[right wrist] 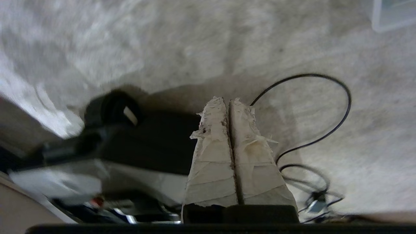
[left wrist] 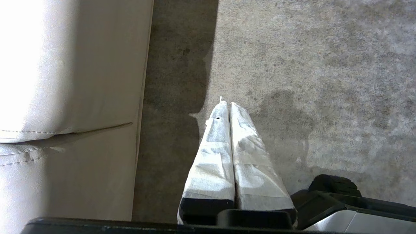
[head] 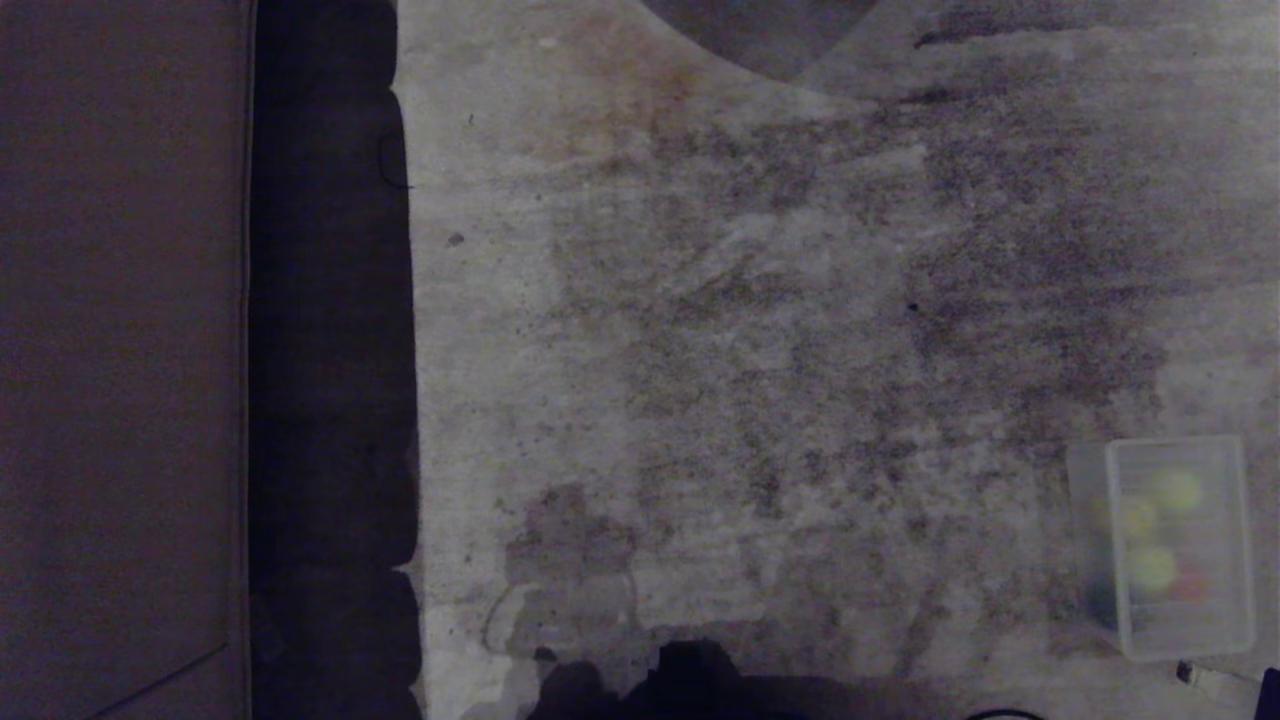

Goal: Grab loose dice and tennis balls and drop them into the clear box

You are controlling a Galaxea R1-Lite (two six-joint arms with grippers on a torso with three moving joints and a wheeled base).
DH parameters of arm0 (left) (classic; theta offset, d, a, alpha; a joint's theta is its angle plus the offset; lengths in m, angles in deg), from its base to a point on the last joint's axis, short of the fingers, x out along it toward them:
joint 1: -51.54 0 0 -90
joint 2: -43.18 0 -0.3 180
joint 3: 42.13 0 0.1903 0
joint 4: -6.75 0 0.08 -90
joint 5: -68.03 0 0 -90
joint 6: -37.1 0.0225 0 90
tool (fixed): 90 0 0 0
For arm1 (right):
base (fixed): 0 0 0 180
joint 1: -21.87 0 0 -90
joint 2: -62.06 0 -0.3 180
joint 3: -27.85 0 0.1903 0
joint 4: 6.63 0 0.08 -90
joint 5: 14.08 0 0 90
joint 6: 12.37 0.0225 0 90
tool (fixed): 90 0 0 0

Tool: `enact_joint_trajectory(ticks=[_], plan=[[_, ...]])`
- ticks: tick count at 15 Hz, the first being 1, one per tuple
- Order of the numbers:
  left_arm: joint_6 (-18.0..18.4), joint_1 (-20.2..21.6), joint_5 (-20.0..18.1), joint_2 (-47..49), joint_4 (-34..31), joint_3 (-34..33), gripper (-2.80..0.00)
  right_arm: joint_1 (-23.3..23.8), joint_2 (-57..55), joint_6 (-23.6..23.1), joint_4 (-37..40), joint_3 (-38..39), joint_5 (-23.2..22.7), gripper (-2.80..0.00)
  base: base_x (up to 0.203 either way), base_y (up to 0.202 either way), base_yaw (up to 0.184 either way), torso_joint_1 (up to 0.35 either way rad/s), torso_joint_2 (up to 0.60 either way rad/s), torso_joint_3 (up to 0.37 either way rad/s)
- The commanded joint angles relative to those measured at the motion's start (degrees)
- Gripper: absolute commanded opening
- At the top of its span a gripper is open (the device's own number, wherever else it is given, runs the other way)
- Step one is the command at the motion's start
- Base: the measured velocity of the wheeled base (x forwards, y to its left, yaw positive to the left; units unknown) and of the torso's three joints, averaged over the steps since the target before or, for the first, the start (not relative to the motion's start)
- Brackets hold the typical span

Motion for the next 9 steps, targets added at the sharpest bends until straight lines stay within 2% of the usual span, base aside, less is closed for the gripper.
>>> enact_joint_trajectory(ticks=[1, 4, 7, 9], plan=[[-0.06, 0.00, 0.04, 0.09, 0.05, -0.09, -2.80, -8.03, 17.36, 1.77, 3.91, 2.68, 4.04, -2.80, 0.000, 0.000, 0.000, 0.000, 0.00, 0.000], [-0.06, 0.00, 0.04, 0.06, 0.05, -0.09, -2.80, -17.35, 28.21, 4.43, 9.81, 3.10, 11.28, -2.80, 0.000, 0.000, 0.000, 0.000, 0.00, 0.000], [-0.06, 0.00, 0.04, 0.09, 0.05, -0.09, -2.80, -23.29, 36.83, 7.11, 10.95, 3.26, 14.88, -2.80, 0.000, 0.000, 0.000, 0.000, 0.00, 0.000], [-0.06, 0.00, 0.04, 0.03, 0.05, -0.09, -2.80, -25.88, 42.54, 7.51, 11.10, 3.45, 20.00, -2.80, 0.000, 0.000, 0.000, 0.000, 0.00, 0.000]])
